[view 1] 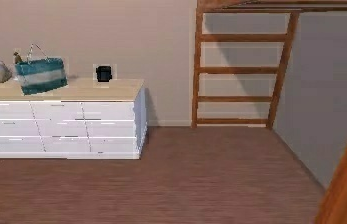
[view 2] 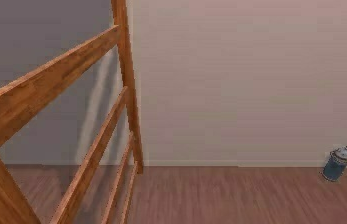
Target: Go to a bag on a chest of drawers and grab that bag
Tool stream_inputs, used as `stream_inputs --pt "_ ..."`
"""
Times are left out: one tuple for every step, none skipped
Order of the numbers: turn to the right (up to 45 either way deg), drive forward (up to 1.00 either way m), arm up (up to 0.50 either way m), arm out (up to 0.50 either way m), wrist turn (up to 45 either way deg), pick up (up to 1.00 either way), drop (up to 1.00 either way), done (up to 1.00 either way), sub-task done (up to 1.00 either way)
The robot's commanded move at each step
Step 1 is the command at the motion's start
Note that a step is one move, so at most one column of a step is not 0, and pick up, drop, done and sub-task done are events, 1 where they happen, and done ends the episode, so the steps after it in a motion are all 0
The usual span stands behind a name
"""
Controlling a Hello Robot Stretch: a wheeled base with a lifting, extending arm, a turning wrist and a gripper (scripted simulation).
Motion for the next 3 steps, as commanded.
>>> stream_inputs --pt "-3.0 0.0 0.0 0.0 0.0 0.0 0.0 0.0 0.0" --pt "0.0 1.0 0.0 0.0 0.0 0.0 0.0 0.0 0.0" --pt "0.0 0.15 0.0 0.0 0.0 0.0 0.0 0.0 0.0"
